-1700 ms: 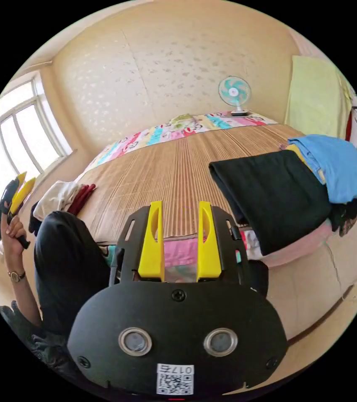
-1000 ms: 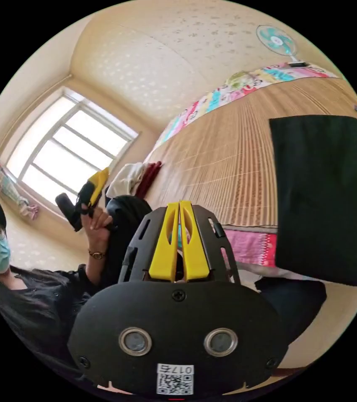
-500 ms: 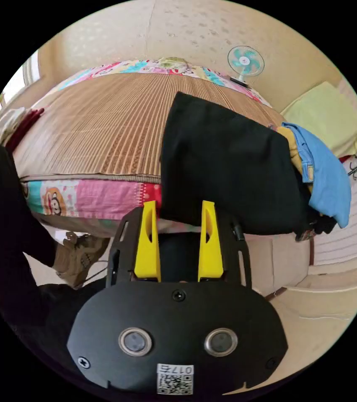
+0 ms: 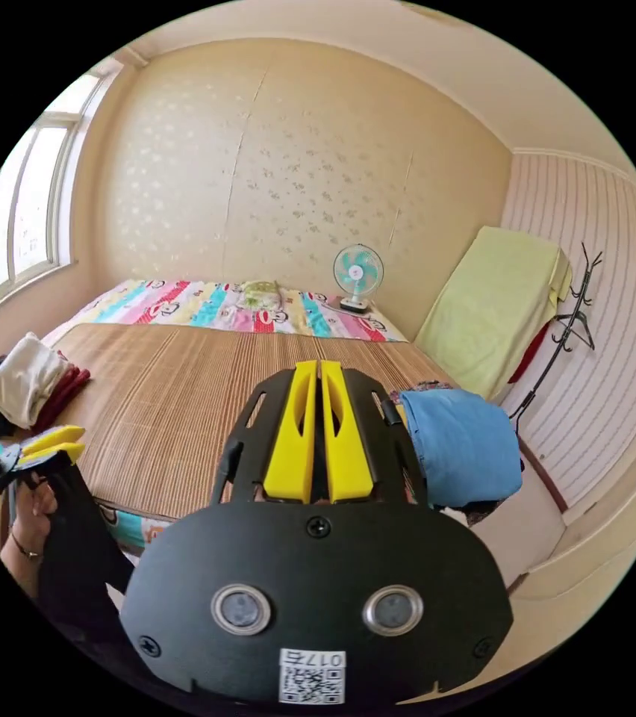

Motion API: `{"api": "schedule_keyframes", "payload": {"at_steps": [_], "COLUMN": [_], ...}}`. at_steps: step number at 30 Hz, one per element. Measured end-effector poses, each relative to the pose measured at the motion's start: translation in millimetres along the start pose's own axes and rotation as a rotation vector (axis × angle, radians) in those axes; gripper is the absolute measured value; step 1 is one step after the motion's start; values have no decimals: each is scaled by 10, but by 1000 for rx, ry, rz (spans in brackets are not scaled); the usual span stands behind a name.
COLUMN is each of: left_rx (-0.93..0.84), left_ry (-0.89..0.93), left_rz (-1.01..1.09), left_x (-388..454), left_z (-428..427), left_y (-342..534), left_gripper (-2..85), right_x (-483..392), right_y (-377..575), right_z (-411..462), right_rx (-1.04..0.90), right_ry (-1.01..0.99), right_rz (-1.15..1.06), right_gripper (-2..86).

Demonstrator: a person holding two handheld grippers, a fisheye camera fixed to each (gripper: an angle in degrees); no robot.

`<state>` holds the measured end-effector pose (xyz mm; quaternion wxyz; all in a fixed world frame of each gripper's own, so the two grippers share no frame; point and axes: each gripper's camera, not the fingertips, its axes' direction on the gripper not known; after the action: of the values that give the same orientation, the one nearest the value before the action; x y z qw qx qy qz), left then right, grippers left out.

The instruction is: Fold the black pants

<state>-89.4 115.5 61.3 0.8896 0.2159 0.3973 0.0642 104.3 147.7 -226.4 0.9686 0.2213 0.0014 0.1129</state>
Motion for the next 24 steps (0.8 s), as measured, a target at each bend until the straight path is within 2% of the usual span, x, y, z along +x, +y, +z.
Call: {"api": "schedule_keyframes", "payload": {"at_steps": [2,4,6,8,11,13,18,21,24], "left_rx": [9,11,6,2,4,4,17,6,-13], "left_ry": [0,5,22,32,45,56,47,54,54], "left_rz": [2,-1,-12,-23,-44,-52,-53,-49,-44], "left_x": [-25,-63,-130,-183,-266,-307,-372,-395,-404], "left_z": [-24,-41,-45,-42,-48,-56,-112,-115,-116], "left_y": [-15,-34,-59,-83,-120,-133,-193,-224,-228], "left_gripper": [112,112,112,111,112,112,112,112,112], "right_x": [72,34,-35,-66,-122,-394,-1206,-1618,-2044], "right_y": [253,572,933,1496,2141,2179,1662,1329,1267], "right_z": [-517,-780,-785,-323,246,252,612,1300,2179], "right_rx": [78,74,-59,-381,-676,-676,-463,-445,-516], "right_ry": [-111,-103,-47,-28,-85,-191,-86,-183,-61], "right_rz": [33,-10,-74,-107,-122,-262,-465,-461,-513], "right_gripper": [5,5,6,8,12,21,108,142,159]}}
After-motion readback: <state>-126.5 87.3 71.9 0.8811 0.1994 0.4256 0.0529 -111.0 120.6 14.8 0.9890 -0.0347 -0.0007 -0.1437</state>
